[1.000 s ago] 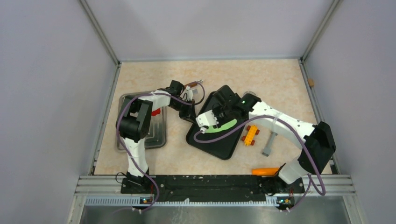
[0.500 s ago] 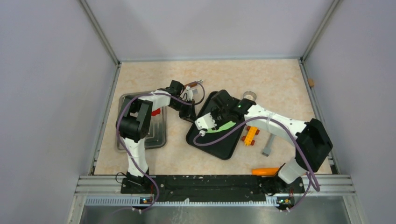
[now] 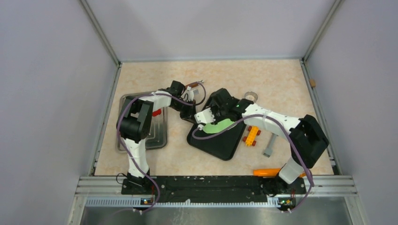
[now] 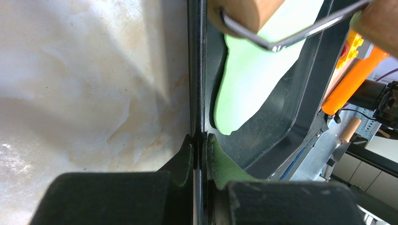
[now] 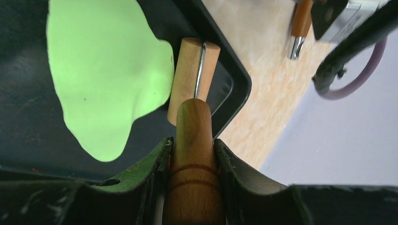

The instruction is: Roll out the dumpling wrappers from the dough

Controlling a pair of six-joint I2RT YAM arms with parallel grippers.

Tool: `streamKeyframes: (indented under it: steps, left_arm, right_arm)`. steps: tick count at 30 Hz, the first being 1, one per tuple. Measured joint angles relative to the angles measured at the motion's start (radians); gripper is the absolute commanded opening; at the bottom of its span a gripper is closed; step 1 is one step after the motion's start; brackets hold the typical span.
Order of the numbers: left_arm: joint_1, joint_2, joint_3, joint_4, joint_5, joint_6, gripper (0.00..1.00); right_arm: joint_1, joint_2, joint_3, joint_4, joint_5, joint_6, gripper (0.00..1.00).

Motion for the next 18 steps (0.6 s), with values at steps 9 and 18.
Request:
streamKeyframes:
  steps: [9, 18]
  left_arm:
    - [0.000, 0.000, 0.000, 0.000, 0.000, 0.000, 0.00]
    - [0.000, 0.001, 0.000, 0.000, 0.000, 0.000, 0.00]
  right_arm:
    - [-0.026, -0.014, 0.142, -0.081, 0.061, 0.059, 0.00]
    - [-0.015, -0.203, 0.075, -0.170, 0.035, 0.129, 0.00]
